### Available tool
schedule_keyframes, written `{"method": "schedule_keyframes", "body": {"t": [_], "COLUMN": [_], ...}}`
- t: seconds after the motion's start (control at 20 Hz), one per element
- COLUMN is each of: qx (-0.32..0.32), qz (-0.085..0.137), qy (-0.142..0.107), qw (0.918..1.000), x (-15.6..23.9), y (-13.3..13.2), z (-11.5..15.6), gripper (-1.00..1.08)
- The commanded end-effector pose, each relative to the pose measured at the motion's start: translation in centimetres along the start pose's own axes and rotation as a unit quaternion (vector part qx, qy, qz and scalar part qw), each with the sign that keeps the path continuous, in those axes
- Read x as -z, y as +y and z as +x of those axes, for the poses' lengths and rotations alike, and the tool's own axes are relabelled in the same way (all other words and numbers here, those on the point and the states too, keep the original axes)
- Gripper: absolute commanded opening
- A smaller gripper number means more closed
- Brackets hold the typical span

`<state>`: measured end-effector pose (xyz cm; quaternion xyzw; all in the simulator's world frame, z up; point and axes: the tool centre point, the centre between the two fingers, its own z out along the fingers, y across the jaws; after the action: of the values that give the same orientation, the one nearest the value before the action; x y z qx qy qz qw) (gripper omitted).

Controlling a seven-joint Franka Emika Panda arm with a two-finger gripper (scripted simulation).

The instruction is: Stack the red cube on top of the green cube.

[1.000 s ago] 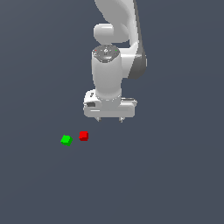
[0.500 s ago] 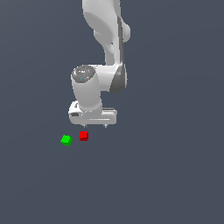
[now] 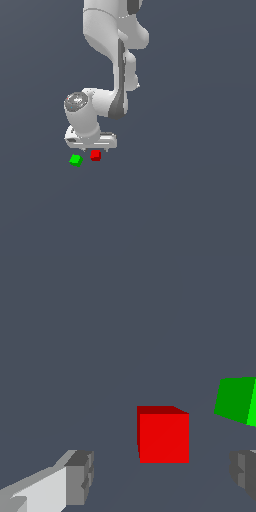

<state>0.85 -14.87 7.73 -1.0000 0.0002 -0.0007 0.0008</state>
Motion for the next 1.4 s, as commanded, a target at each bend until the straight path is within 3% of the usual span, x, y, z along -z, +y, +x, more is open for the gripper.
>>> {"method": "schedule_keyframes", "body": {"t": [0.0,0.35,1.1,1.15,1.35], "qx": [0.002,0.001,0.002,0.002,0.002], "qz": [-0.001,-0.001,-0.001,-0.001,-0.001], "qy": [0.000,-0.001,-0.001,-0.001,-0.001], "qw": [1.0000,1.0000,1.0000,1.0000,1.0000], "x": [-0.5,-1.0,-5.7,-5.7,-5.7], "y": [0.7,0.9,1.0,1.0,1.0], "z": [0.1,0.0,0.2,0.2,0.2], "gripper": [1.00,1.00,1.00,-1.00,-1.00]}}
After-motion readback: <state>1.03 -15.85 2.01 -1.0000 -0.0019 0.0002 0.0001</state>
